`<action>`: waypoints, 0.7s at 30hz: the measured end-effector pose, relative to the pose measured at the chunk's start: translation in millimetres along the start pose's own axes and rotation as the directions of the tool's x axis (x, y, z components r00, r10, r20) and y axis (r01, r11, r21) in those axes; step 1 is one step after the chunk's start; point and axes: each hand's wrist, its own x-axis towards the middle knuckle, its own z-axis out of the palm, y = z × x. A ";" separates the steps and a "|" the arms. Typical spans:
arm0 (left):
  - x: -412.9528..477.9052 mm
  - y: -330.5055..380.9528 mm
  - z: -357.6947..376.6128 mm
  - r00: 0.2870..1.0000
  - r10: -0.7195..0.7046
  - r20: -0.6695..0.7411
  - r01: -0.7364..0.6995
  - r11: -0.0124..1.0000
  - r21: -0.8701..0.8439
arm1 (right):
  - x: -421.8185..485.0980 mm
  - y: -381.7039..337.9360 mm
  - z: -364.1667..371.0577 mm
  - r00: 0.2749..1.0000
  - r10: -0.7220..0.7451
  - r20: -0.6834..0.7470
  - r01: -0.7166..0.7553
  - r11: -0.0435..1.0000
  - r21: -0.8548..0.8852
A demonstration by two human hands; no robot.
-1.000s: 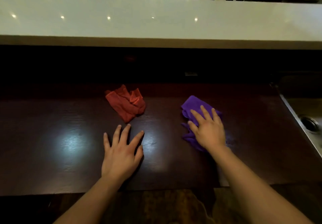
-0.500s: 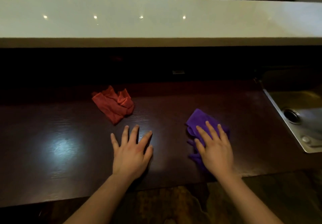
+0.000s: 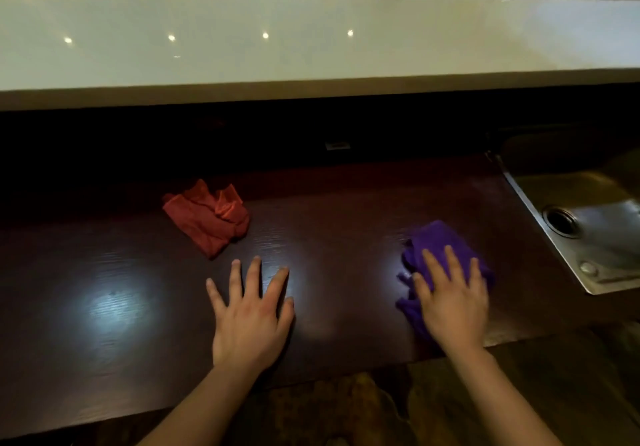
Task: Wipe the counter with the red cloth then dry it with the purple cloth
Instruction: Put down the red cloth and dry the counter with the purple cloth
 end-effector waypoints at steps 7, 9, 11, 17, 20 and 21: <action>-0.8 -2.9 1.6 1.000 0.015 -0.011 -0.015 1.000 -0.010 | -30.4 -0.2 6.1 0.901 -0.419 0.113 0.423 0.906 -0.012; -0.4 -3.1 1.8 1.000 0.019 -0.012 -0.019 1.000 -0.005 | -4.1 32.8 1.9 0.929 -0.351 0.120 0.362 0.929 -0.082; -0.1 -2.7 2.5 1.000 0.018 -0.015 -0.018 1.000 0.000 | 30.5 55.8 -0.7 0.974 -0.213 0.073 0.219 0.970 -0.101; 0.2 -1.6 1.5 1.000 0.012 -0.018 -0.012 1.000 0.010 | 40.1 -0.8 7.6 0.995 -0.098 0.019 0.099 0.995 -0.031; 0.2 -2.3 1.5 1.000 0.017 -0.018 -0.017 1.000 0.005 | -0.3 -3.5 11.0 0.914 -0.403 0.055 0.404 0.915 -0.019; -0.1 -2.9 1.5 1.000 0.020 -0.021 -0.020 1.000 -0.001 | -0.8 8.1 8.0 0.888 -0.453 0.072 0.455 0.890 -0.009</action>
